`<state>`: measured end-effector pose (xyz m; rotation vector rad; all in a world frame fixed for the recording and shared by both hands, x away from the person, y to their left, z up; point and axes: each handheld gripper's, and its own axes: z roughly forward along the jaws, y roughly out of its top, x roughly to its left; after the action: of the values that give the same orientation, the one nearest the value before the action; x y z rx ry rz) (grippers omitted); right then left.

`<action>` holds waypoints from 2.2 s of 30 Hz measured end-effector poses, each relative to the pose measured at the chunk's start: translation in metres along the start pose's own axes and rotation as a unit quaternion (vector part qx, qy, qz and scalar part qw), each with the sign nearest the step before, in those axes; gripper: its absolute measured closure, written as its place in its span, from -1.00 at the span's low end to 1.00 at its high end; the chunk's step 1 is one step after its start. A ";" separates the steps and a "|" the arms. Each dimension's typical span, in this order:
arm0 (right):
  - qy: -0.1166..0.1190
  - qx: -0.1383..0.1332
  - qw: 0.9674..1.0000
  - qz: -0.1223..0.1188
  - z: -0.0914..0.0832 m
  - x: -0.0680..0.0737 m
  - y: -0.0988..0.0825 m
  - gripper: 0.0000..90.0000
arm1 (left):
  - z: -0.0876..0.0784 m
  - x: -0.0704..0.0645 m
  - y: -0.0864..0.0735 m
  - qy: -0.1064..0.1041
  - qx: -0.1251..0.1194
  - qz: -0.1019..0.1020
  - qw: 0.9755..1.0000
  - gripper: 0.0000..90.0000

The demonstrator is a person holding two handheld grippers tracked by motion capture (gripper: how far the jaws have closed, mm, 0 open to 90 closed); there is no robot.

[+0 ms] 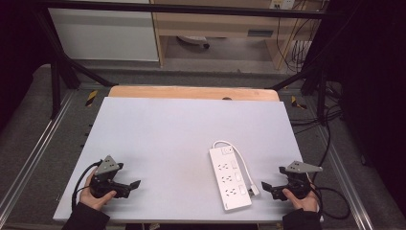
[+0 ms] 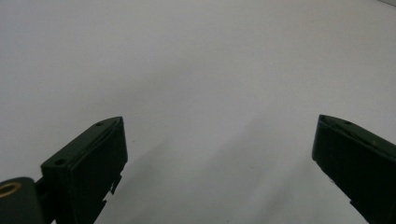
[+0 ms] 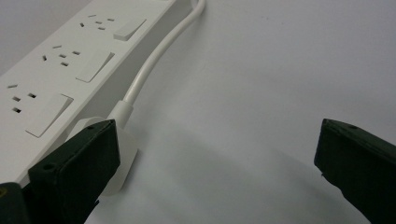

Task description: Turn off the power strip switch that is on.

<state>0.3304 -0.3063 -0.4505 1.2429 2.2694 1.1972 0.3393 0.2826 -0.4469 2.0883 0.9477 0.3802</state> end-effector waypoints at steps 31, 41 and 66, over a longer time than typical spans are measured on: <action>0.000 -0.003 1.000 -0.006 -0.002 0.005 0.006 -0.98 | 0.000 0.001 0.000 0.003 -0.002 -0.005 1.000 -0.91; 0.001 -0.003 1.000 -0.006 -0.002 0.008 0.010 -0.98 | 0.000 0.000 0.000 0.004 -0.002 -0.004 1.000 -0.90; 0.013 0.000 1.000 -0.023 0.004 0.019 0.022 -0.98 | 0.001 0.001 -0.001 0.004 -0.001 -0.005 1.000 -0.90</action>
<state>0.3342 -0.2826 -0.4332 1.1746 2.3046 1.2035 0.3401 0.2828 -0.4480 2.0809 0.9626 0.3837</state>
